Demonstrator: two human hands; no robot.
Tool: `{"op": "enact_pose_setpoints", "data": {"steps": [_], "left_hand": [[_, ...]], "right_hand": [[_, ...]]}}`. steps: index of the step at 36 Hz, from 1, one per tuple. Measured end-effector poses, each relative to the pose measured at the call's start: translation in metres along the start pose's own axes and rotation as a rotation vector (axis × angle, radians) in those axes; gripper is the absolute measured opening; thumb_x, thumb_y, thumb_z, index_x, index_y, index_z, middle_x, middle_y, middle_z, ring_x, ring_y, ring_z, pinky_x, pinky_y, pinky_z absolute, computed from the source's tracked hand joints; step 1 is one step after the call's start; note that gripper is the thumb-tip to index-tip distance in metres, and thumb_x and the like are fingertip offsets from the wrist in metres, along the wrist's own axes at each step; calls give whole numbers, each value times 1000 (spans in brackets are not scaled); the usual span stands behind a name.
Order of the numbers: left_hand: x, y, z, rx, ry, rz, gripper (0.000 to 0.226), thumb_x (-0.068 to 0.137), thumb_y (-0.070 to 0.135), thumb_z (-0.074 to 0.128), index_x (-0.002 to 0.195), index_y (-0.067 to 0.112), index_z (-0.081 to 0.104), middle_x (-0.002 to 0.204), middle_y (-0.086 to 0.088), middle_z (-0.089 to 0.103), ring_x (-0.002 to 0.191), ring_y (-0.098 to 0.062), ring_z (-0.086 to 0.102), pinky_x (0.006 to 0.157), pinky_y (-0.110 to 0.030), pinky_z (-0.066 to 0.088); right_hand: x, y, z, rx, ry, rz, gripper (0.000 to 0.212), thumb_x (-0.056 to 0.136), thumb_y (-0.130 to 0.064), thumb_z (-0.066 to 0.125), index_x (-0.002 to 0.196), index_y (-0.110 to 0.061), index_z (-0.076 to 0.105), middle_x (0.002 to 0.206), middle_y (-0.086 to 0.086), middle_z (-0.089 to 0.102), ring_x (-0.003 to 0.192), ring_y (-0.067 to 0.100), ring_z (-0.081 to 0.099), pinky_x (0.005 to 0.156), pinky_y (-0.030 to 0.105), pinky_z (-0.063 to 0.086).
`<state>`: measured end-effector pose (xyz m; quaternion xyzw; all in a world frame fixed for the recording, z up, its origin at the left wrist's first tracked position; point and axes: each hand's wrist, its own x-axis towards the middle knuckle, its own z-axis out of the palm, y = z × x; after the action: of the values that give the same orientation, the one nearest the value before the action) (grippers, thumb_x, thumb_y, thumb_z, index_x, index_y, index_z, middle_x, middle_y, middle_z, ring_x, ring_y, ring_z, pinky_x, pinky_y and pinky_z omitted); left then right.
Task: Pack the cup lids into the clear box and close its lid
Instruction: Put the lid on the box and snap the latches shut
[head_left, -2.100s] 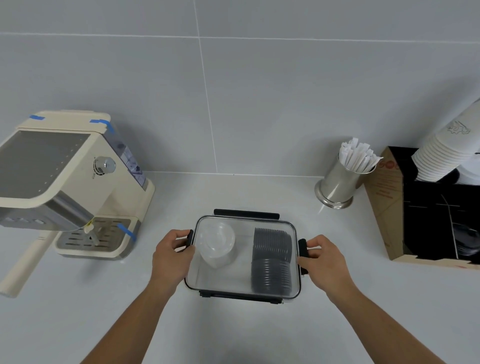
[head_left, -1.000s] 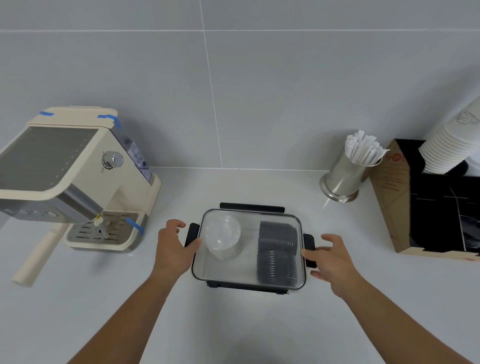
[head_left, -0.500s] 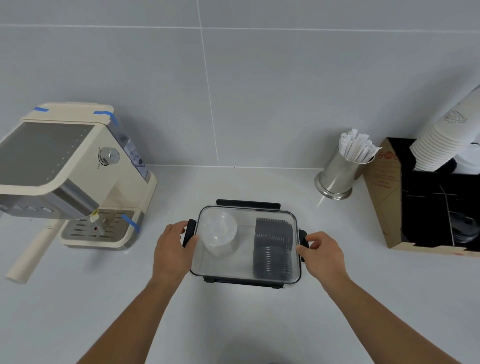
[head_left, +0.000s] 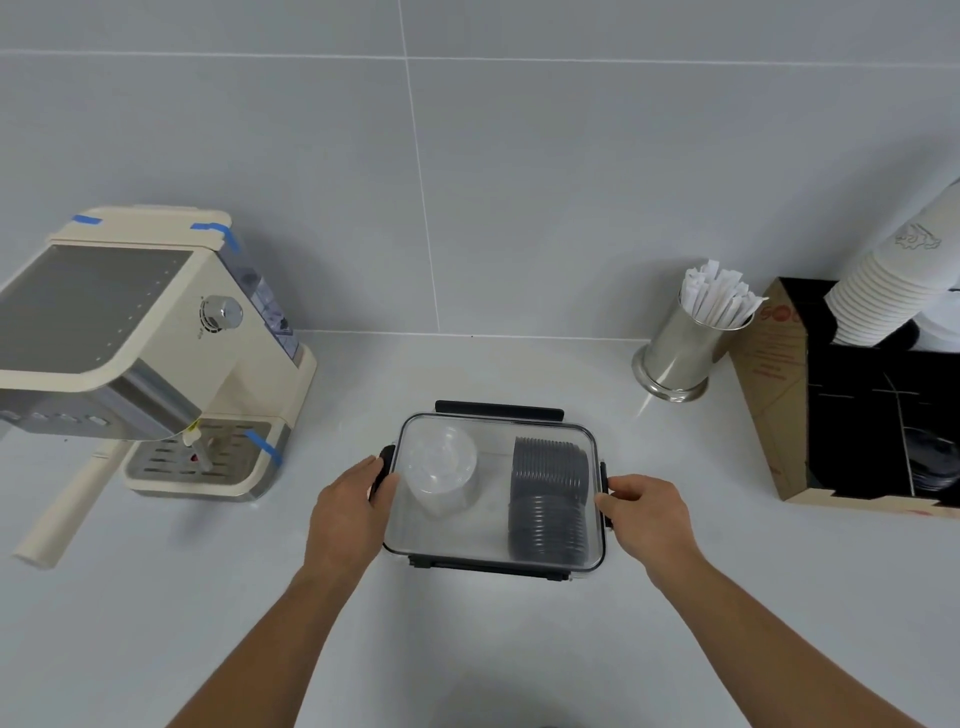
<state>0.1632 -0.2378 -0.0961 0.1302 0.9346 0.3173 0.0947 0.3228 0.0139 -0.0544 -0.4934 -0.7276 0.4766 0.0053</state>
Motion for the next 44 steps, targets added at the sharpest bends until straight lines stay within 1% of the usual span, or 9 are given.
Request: {"op": "enact_pose_setpoints", "data": {"steps": [8, 13, 21, 27, 31, 34, 37, 40, 44], "left_hand": [[6, 9, 1, -63, -24, -73, 31, 96, 20, 57, 67, 10, 60, 55, 0, 55, 52, -11, 44, 50, -19, 36], [11, 6, 1, -132, -42, -123, 24, 93, 22, 60, 75, 10, 70, 66, -4, 68, 66, -26, 64, 65, -37, 56], [10, 13, -3, -206, -51, -175, 11, 91, 20, 62, 88, 20, 72, 77, 9, 69, 78, -14, 65, 65, -17, 45], [9, 16, -7, -199, -69, -171, 11, 93, 21, 60, 85, 23, 68, 82, 5, 70, 87, -21, 68, 66, -21, 46], [5, 15, -11, -157, -127, -175, 31, 94, 31, 62, 122, 18, 66, 126, -2, 67, 119, -22, 60, 95, -30, 50], [-7, 18, -14, -31, -112, 2, 49, 95, 34, 61, 140, 15, 53, 145, -4, 52, 134, -21, 48, 111, -33, 36], [-22, 18, -12, 71, -216, 261, 48, 95, 37, 60, 140, 21, 54, 149, 4, 48, 137, -14, 45, 112, -23, 30], [-30, 14, -5, 187, -335, 457, 63, 88, 61, 49, 142, 28, 51, 153, 11, 41, 141, -8, 38, 115, -17, 16], [-33, 10, 2, 273, -417, 640, 86, 80, 80, 22, 146, 29, 46, 154, 11, 39, 145, -9, 32, 119, -31, 3]], "right_hand": [[1, -1, 1, -15, -4, 2, 17, 84, -14, 63, 73, -21, 74, 82, 13, 74, 66, 23, 59, 72, 42, 57], [2, -3, 0, 30, -12, 44, 20, 84, -10, 64, 74, -24, 74, 81, 7, 75, 78, 29, 69, 75, 39, 58], [7, 0, -1, 34, -32, 52, 19, 82, -9, 66, 73, -22, 75, 78, 8, 75, 74, 28, 70, 73, 39, 59], [10, 4, -4, 25, -70, 33, 16, 81, -12, 67, 74, -22, 77, 76, 6, 75, 81, 30, 72, 79, 42, 60], [15, 5, -10, -2, -110, -5, 12, 79, -24, 67, 76, -22, 79, 81, 10, 75, 79, 27, 71, 84, 49, 58], [19, -1, -14, -177, -40, -125, 28, 86, -29, 60, 99, -7, 72, 91, 13, 71, 88, 32, 66, 85, 40, 53], [18, -14, -11, -315, -17, -258, 36, 93, -33, 55, 125, -20, 64, 120, 3, 67, 108, 22, 62, 84, 28, 48], [19, -27, -2, -372, -44, -380, 38, 95, -31, 54, 133, -24, 58, 125, 2, 66, 95, 16, 61, 66, 13, 45], [26, -39, 12, -469, -132, -518, 38, 96, -27, 54, 133, -23, 57, 131, 1, 63, 113, 19, 59, 93, 21, 41]]}}
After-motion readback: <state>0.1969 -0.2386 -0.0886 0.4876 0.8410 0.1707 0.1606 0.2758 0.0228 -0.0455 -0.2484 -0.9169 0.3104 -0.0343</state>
